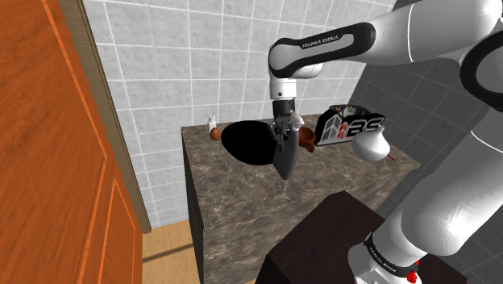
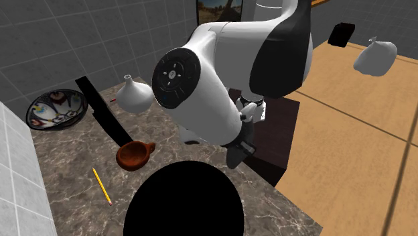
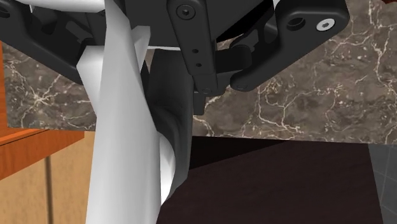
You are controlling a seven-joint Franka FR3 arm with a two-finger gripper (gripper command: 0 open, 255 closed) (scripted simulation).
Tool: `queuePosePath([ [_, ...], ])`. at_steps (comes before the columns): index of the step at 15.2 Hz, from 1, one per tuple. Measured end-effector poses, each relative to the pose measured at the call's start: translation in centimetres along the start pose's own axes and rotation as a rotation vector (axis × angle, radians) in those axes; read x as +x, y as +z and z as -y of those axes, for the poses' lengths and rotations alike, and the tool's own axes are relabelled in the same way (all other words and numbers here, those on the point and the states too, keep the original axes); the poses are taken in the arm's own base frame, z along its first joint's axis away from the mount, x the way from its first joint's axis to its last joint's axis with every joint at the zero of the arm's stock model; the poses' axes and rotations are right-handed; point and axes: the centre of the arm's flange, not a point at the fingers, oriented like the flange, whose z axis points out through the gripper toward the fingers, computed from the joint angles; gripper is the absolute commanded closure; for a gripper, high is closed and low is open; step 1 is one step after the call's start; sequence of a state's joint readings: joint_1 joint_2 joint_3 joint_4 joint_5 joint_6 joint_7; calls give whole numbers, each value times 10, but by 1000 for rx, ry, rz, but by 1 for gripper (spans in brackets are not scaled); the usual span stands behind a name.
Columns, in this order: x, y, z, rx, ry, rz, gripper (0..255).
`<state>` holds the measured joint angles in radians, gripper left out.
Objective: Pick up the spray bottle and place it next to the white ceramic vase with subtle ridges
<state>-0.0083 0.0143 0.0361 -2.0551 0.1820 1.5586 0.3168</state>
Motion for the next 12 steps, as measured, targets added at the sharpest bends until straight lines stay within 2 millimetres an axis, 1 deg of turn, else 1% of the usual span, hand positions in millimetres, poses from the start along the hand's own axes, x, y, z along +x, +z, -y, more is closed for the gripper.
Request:
queuePosePath([
  [12, -32, -54, 0, 0, 0, 0, 255],
])
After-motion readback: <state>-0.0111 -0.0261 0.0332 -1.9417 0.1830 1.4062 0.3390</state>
